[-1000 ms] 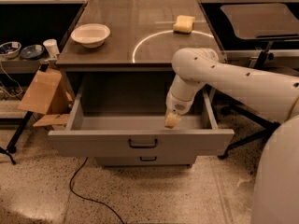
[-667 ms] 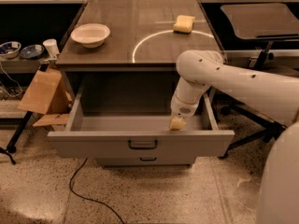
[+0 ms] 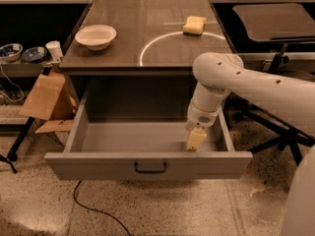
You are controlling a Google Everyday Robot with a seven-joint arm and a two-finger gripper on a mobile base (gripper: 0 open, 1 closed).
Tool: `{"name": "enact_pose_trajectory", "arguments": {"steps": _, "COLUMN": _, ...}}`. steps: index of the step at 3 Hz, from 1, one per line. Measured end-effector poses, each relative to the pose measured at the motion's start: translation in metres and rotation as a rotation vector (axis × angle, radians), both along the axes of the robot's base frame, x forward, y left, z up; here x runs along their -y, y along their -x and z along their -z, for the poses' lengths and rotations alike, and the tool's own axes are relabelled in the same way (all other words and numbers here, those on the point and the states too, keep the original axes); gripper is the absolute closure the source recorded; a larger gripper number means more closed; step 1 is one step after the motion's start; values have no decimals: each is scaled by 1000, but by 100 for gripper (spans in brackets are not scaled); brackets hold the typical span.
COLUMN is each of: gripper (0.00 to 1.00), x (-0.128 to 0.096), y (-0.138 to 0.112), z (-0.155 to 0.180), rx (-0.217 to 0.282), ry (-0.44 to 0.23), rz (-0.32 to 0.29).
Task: Open top drawer
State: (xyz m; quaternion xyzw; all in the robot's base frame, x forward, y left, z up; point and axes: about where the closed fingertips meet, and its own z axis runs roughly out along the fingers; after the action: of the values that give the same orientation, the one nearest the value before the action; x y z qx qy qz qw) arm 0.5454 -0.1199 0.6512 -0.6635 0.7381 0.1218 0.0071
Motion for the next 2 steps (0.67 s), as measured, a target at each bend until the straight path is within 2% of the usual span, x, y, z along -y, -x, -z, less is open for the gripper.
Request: {"name": "enact_pose_trajectory", "arguments": {"steps": 2, "gripper": 0, "x": -1, "y": 19, "z": -8, "rx": -34, "ry": -31, "rz": -57}}
